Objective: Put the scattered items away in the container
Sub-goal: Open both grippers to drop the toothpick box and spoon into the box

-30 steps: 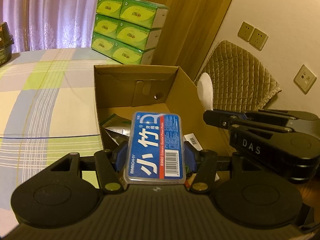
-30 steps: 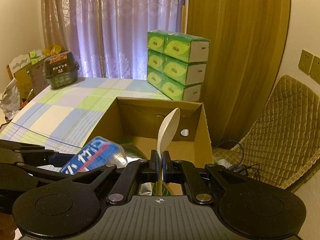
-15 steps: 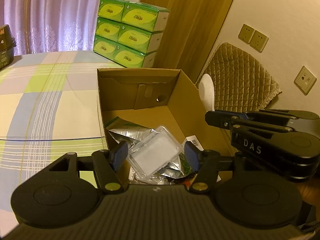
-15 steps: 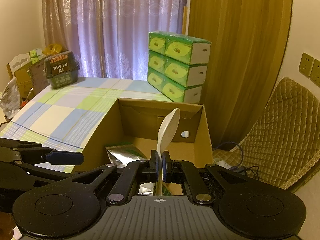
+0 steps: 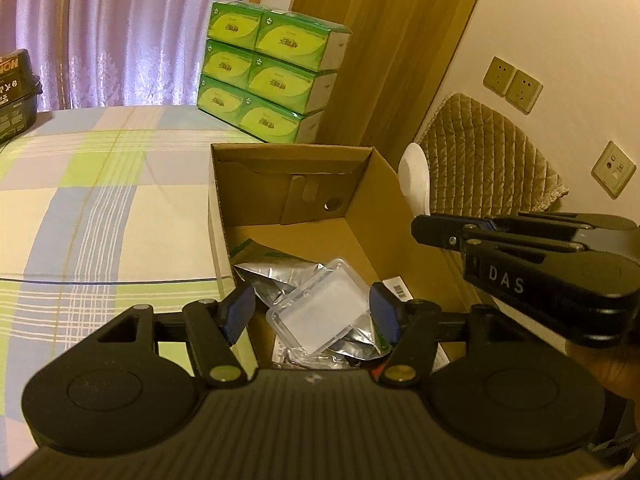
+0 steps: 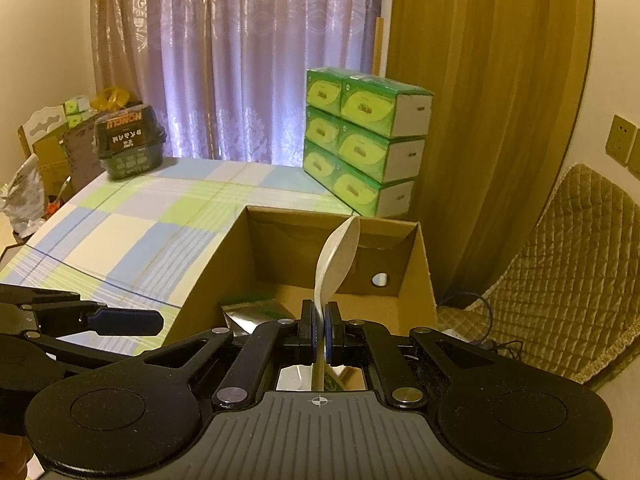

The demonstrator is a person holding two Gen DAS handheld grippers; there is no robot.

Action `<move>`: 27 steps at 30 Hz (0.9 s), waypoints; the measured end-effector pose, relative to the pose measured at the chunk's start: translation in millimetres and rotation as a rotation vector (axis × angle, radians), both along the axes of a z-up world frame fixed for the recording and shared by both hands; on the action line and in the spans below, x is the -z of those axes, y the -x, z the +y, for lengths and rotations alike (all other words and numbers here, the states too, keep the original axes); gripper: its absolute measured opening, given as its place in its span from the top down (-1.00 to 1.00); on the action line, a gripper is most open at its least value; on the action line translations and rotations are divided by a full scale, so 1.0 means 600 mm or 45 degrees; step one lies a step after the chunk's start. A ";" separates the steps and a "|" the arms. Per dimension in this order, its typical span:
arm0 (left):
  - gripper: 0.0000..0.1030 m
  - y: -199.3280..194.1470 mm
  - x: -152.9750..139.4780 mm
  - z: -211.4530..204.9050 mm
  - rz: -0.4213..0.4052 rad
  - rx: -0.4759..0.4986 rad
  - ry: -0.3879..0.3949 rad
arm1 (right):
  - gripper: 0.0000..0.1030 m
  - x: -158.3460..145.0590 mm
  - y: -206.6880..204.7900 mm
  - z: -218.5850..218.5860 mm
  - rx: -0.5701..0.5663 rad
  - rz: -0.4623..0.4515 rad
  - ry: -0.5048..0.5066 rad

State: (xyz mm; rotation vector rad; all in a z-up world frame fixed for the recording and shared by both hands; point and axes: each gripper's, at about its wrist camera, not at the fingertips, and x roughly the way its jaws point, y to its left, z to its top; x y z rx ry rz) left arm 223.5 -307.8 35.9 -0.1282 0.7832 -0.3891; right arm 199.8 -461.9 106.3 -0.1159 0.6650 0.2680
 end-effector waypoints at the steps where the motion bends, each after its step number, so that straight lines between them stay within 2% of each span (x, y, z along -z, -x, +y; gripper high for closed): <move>1: -0.14 0.000 0.000 0.002 0.000 -0.004 0.000 | 0.89 0.000 -0.002 0.002 -0.001 0.000 -0.004; 11: -0.14 -0.004 0.007 0.022 0.014 -0.028 0.003 | 0.88 0.007 -0.014 0.010 -0.012 -0.016 -0.010; 20: -0.14 0.000 0.009 0.031 0.014 -0.036 0.002 | 0.88 0.006 -0.007 -0.003 0.037 -0.014 -0.042; 27: -0.27 0.020 0.003 0.042 0.009 -0.043 -0.006 | 0.88 -0.005 0.021 -0.013 0.102 -0.032 -0.025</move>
